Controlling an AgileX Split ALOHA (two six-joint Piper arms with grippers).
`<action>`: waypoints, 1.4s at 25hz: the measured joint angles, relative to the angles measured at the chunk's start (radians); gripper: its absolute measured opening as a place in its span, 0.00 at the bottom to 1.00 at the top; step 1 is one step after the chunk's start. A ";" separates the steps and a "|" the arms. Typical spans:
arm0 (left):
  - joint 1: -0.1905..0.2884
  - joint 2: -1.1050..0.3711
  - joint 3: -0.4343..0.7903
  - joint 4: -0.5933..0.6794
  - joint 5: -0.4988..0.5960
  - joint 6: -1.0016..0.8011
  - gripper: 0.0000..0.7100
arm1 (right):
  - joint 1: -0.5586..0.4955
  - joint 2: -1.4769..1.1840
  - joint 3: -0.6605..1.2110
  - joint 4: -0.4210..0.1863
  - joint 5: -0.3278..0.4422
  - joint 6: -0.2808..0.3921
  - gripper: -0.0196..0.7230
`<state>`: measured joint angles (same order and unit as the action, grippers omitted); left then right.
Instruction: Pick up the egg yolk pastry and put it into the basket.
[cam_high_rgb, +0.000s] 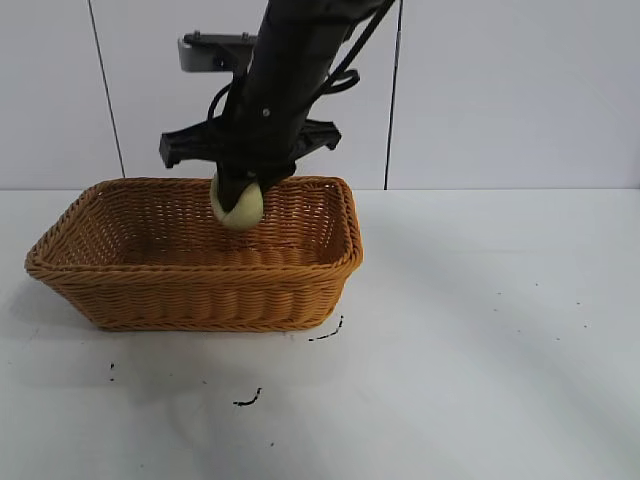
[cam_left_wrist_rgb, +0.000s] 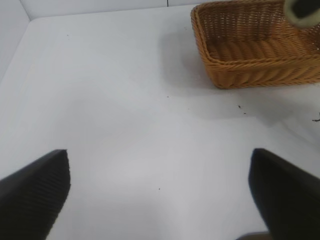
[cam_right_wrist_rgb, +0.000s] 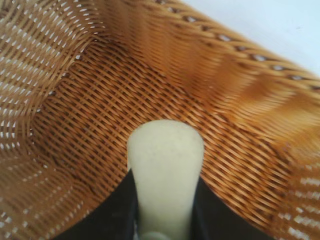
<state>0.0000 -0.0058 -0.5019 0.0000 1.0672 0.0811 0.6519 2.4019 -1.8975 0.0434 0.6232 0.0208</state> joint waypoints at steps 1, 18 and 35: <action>0.000 0.000 0.000 0.000 0.000 0.000 0.98 | 0.000 0.003 0.001 0.000 -0.001 0.000 0.30; 0.000 0.000 0.000 0.000 0.000 0.000 0.98 | 0.001 -0.225 -0.001 -0.074 0.100 0.023 0.81; 0.000 0.000 0.000 0.000 0.000 0.000 0.98 | -0.303 -0.313 -0.001 -0.073 0.281 0.026 0.81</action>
<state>0.0000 -0.0058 -0.5019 0.0000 1.0672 0.0811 0.3494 2.0891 -1.8983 -0.0297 0.9047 0.0469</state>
